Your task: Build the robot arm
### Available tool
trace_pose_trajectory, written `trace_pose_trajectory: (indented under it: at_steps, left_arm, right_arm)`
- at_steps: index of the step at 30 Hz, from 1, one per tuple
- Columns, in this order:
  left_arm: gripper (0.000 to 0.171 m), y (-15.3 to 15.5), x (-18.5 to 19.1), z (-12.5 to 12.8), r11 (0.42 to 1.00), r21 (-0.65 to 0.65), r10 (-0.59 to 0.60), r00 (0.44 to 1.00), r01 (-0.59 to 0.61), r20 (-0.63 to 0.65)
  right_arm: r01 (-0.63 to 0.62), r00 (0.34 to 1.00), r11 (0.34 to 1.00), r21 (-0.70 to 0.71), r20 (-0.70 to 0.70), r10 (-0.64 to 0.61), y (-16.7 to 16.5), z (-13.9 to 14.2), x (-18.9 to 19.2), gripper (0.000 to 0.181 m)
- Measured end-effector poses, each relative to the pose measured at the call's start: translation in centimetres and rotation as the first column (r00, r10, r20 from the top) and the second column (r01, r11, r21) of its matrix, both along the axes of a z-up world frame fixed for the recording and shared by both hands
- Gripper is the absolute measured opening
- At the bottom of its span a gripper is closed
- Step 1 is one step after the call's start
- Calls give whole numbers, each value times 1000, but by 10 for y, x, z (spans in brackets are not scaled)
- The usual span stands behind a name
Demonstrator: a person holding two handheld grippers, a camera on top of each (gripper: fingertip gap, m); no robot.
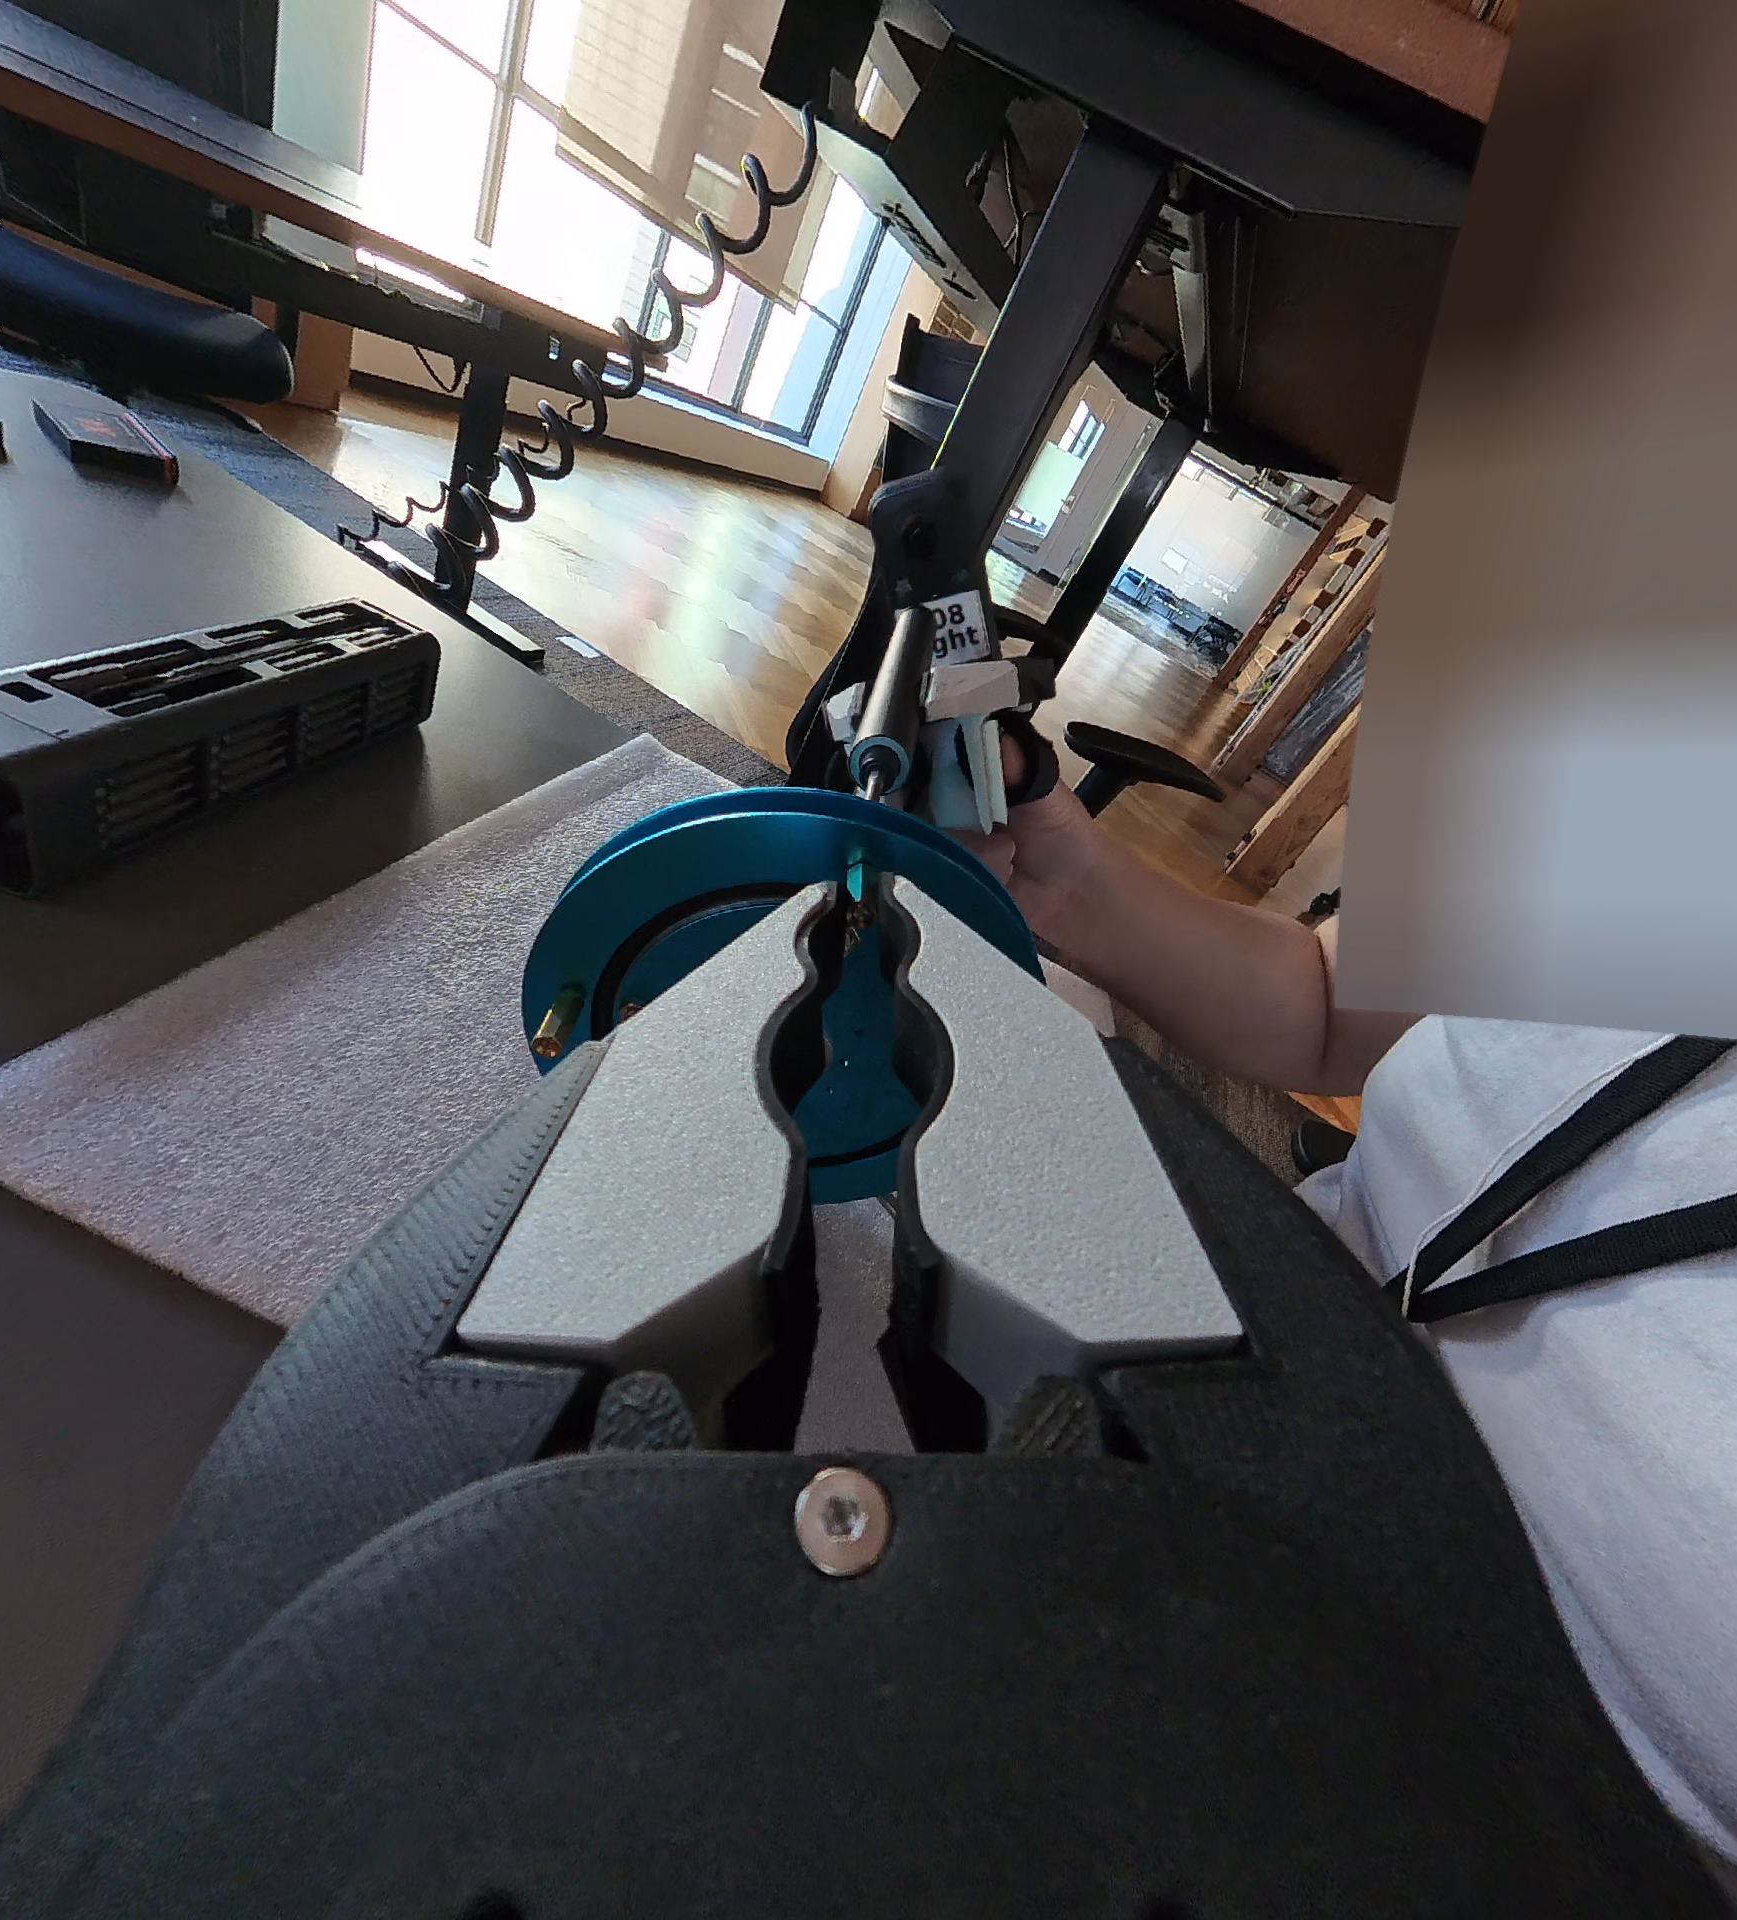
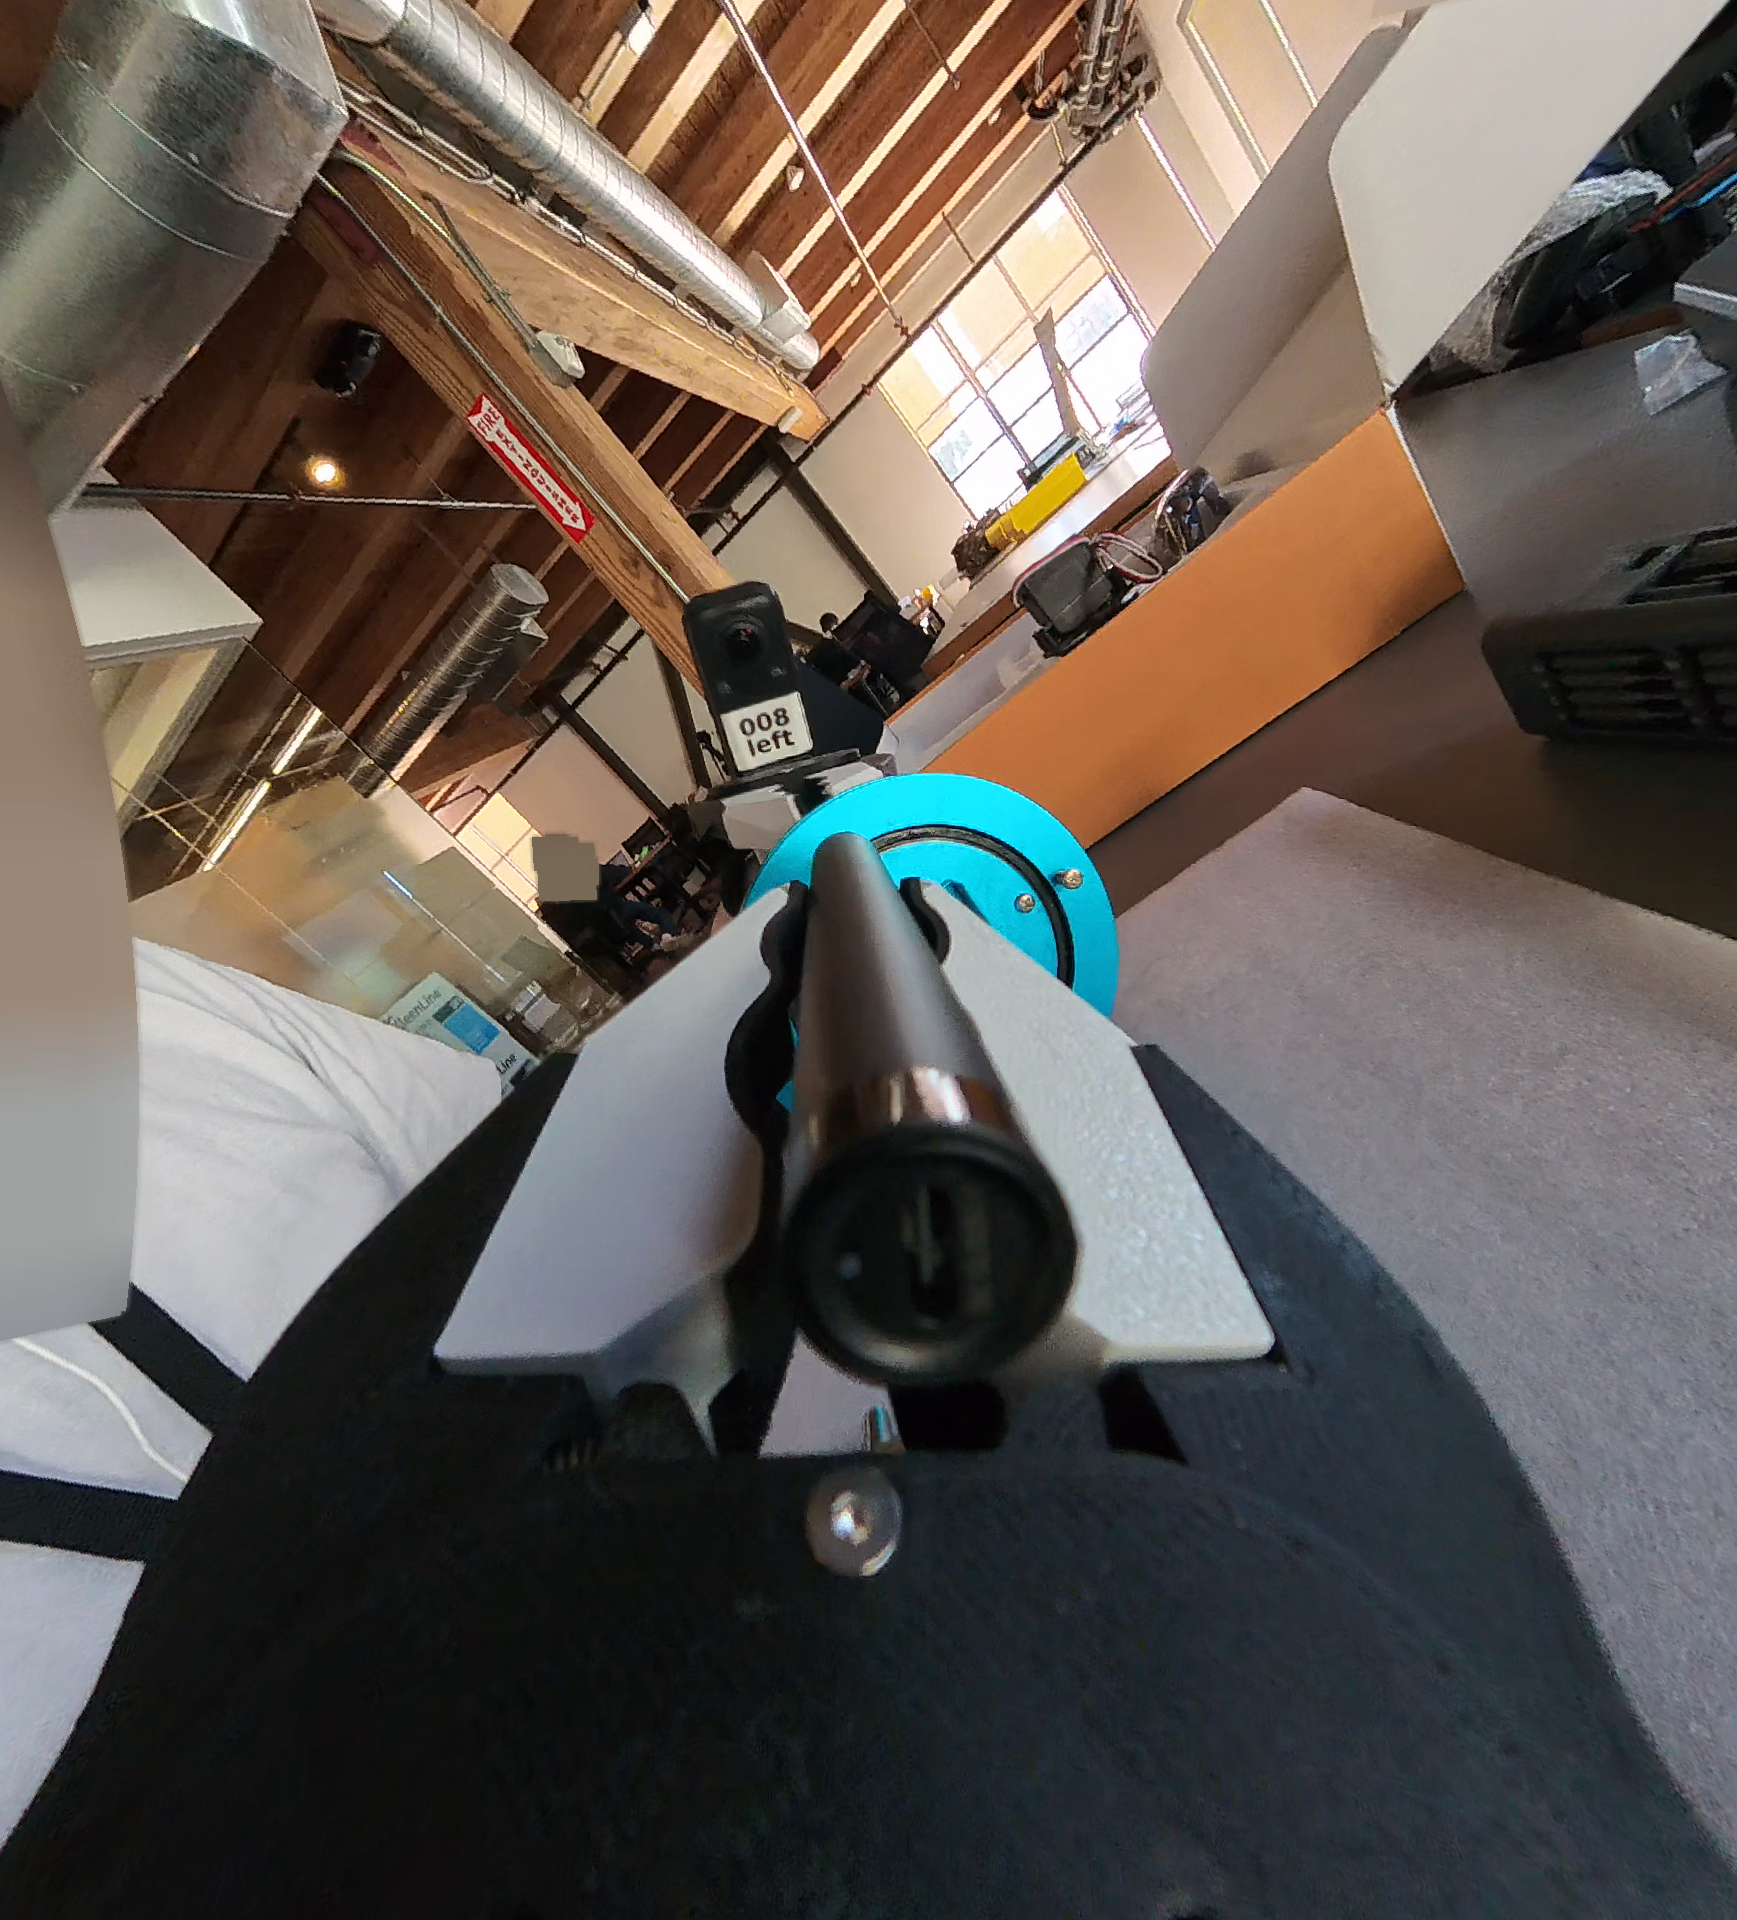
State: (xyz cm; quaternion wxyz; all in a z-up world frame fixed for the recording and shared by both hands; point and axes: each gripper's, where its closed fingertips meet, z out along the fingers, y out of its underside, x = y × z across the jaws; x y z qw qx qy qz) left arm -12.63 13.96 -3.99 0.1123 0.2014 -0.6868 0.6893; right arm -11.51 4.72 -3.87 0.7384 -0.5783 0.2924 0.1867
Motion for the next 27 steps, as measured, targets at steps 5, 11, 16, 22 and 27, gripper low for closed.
trace_pose_trajectory:
  at_steps: [5, 11, 16, 22, 27]
  left_arm:
    - [4, 0, -1, 0, 1000, -1, -6, 1000, 6, 0]
    - [4, 0, -1, 0, 1000, -1, -5, 1000, 5, -2]
    - [4, -1, -1, 0, 1000, -3, -9, 1000, 9, -4]
    - [4, -1, -1, 0, 1000, -5, -10, 1000, 10, -7]
    - [4, -2, -1, 0, 1000, -7, -18, 1000, 18, -10]
  right_arm:
    - [-44, 999, 997, -56, 15, 45, 0, 1, -4, 16]
    - [-39, 998, 996, -83, 38, 42, -7, 7, -1, 16]
    - [-23, 998, 982, -188, 53, 33, -5, -5, 3, 5]
    - [-89, 992, 952, -293, 62, 112, -10, -12, -4, 6]
    - [-201, 964, 807, -555, 33, 263, -29, -37, -19, 16]
